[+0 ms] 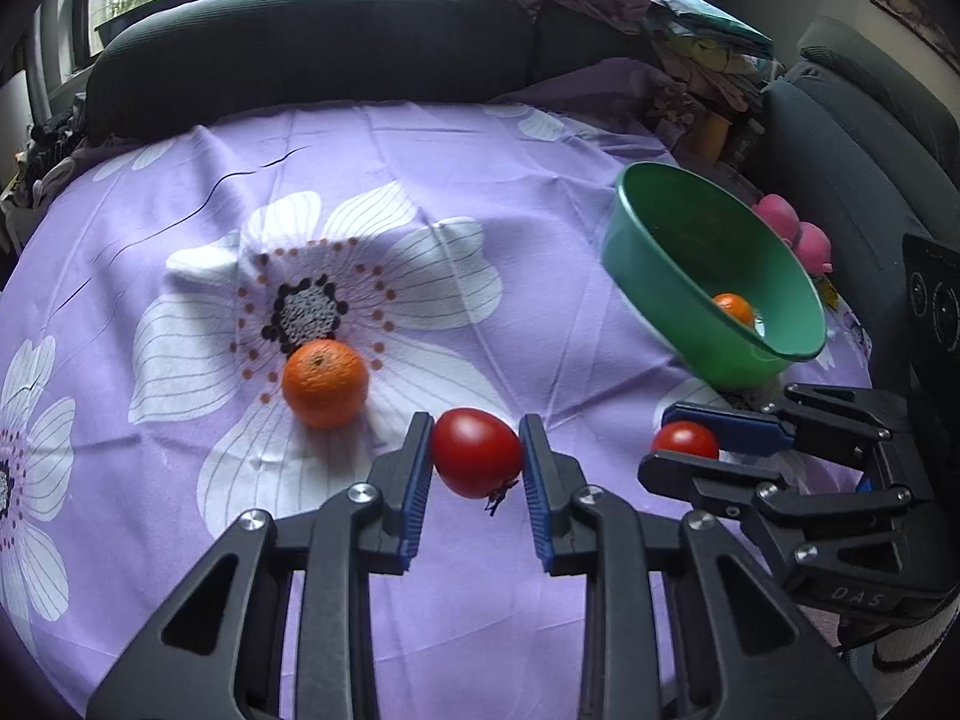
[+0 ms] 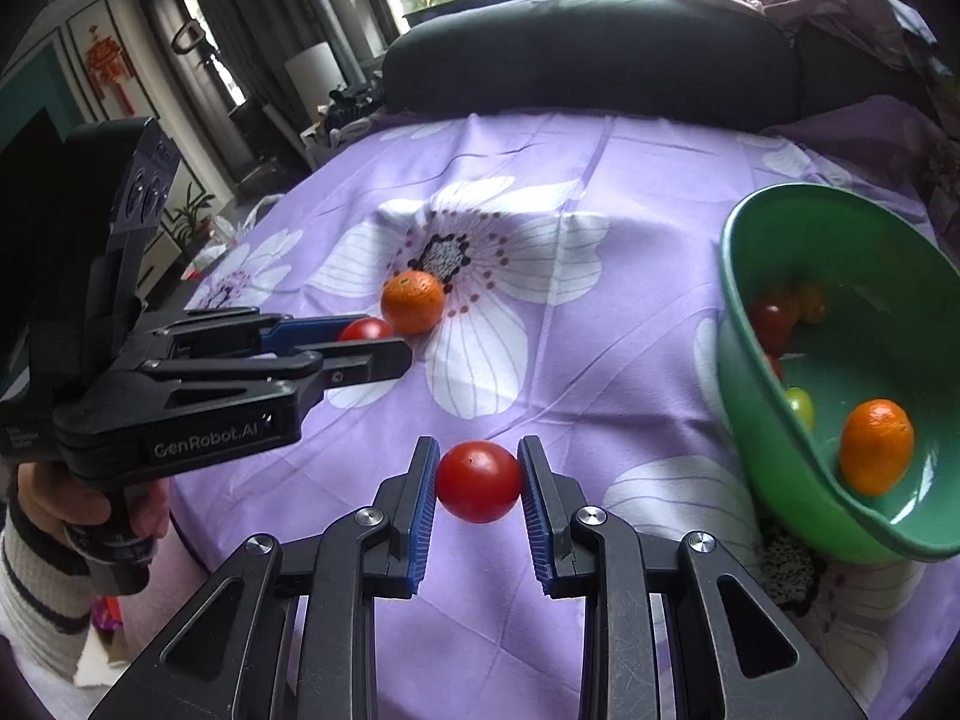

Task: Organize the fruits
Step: 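Close the left gripper on a red tomato while the right gripper grasps another, then lower both tomatoes into the green bowl and open both grippers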

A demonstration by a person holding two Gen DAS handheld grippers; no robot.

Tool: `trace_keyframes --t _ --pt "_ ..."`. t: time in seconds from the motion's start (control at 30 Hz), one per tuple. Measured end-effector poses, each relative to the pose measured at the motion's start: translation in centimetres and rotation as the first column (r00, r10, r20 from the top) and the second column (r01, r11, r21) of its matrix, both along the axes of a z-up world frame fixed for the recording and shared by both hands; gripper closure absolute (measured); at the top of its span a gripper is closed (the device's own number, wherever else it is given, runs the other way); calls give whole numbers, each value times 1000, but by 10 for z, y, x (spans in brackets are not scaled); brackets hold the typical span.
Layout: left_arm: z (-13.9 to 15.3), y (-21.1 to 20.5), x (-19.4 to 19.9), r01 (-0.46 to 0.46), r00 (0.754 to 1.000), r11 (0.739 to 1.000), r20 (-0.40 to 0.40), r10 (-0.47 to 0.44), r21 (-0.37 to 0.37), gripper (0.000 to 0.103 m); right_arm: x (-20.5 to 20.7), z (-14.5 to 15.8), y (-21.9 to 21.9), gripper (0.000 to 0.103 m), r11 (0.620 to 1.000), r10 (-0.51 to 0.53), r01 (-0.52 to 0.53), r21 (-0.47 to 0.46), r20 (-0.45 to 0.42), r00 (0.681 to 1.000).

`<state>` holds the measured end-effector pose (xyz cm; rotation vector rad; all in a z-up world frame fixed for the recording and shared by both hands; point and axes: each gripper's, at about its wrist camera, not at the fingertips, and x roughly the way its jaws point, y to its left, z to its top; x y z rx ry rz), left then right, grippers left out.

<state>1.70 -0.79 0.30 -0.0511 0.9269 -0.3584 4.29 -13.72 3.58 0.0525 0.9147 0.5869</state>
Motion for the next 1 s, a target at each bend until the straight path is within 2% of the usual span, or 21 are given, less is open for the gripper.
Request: trace_keyframes --t 0.23,0.53,0.77,1.0 --pt "21 -46 9 108 993 994 50 -107 -9 75 4 22 -42 74 993 -114 113 18 70 991" --pt "36 -100 29 217 972 975 102 -212 -41 75 11 33 -94 74 965 -262 259 38 111 959" --pt "28 -129 47 260 963 965 78 -258 -17 75 16 23 -116 74 949 -315 315 21 93 944" --pt "14 -147 53 280 958 959 47 -282 42 74 19 11 -123 74 944 -329 328 14 62 942"
